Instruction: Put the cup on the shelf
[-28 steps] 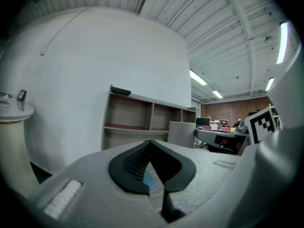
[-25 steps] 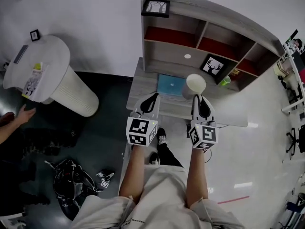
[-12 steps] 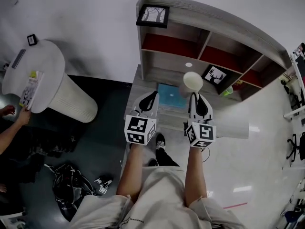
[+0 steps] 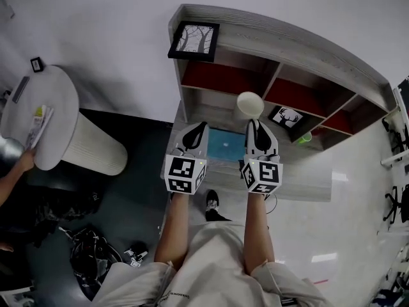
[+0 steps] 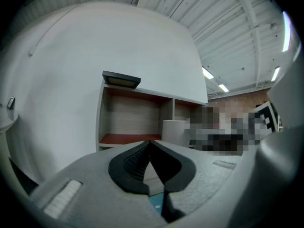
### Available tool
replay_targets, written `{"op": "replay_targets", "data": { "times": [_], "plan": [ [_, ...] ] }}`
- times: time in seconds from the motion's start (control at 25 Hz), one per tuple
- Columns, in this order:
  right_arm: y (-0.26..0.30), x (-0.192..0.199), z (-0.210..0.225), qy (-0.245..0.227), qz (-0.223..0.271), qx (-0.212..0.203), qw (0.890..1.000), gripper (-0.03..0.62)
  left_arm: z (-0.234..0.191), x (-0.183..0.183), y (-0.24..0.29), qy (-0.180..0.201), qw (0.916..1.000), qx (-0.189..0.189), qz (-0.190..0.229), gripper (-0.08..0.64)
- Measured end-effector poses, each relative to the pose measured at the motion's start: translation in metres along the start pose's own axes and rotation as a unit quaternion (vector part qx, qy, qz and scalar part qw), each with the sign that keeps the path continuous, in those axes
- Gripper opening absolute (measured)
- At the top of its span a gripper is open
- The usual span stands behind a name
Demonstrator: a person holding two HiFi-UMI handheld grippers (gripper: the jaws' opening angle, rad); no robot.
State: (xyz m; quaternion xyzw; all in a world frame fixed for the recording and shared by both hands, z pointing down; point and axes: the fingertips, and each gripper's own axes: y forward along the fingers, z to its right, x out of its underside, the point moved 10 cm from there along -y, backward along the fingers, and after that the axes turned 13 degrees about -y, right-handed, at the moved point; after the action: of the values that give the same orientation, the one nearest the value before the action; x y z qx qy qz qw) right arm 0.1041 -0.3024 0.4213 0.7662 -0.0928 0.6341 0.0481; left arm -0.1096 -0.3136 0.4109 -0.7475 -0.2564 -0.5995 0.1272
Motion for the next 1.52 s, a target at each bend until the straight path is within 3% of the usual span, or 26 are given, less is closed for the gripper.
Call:
{"op": "replay_targets", "data": {
  "times": [0.72,1.52],
  "plan": [
    [0.118,0.007,0.001,-0.013,0.019,-0.044,0.999,0.044,-0.048,-0.01,0.067,-0.013,0.9984,-0.055,-0.005,0.011],
    [0.181,0.013,-0.001,-0.022,-0.004,-0.052,0.998,0.052,-0.071,-0.017,0.098,-0.013,0.9967,-0.079,-0.011,0.011]
  ]
}}
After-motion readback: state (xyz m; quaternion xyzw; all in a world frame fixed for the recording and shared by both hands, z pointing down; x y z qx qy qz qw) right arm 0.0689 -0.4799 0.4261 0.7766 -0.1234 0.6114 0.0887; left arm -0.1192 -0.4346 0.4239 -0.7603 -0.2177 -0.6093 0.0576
